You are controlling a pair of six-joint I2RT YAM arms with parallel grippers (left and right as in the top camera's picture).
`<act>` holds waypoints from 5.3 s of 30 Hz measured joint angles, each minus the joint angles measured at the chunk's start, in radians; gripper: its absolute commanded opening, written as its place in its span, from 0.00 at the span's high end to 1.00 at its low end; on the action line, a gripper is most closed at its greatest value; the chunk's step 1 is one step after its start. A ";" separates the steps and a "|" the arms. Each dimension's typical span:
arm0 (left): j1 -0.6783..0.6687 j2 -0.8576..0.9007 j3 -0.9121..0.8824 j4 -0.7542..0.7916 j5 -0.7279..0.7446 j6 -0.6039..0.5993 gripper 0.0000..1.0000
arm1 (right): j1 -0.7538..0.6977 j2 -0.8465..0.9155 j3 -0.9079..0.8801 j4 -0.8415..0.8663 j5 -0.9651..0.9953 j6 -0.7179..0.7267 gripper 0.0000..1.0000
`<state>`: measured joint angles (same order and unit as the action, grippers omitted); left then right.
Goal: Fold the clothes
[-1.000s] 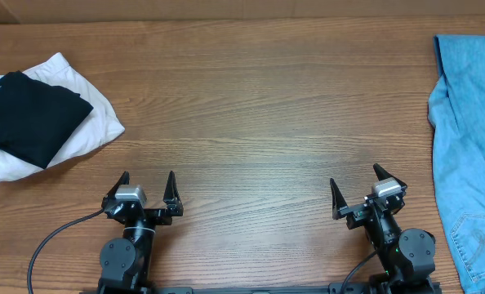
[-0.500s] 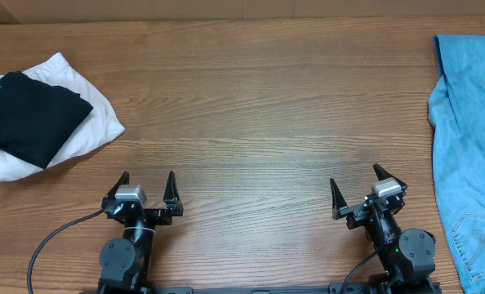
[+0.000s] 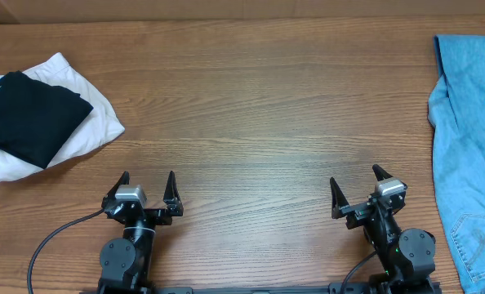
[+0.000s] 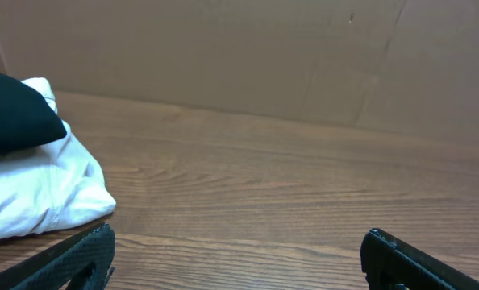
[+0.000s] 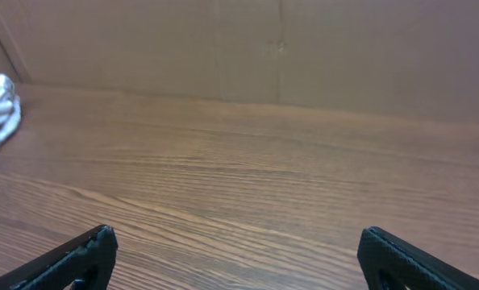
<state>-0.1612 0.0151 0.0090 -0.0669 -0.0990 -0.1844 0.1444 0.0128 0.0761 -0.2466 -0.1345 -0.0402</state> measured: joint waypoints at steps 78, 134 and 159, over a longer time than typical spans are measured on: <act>0.006 0.732 0.861 -0.637 0.080 -0.001 0.00 | -0.681 1.529 0.679 -0.303 0.341 0.417 0.05; 0.006 0.732 0.861 -0.637 0.080 -0.001 0.00 | -0.559 1.640 0.762 -0.259 0.330 0.296 0.96; 0.006 0.732 0.861 -0.614 0.080 -0.001 0.00 | 0.039 1.601 1.154 -0.209 0.137 0.358 0.13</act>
<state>-0.1555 0.7467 0.8703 -0.6807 -0.0185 -0.1852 0.1829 1.6135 1.2301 -0.4557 0.0021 0.3176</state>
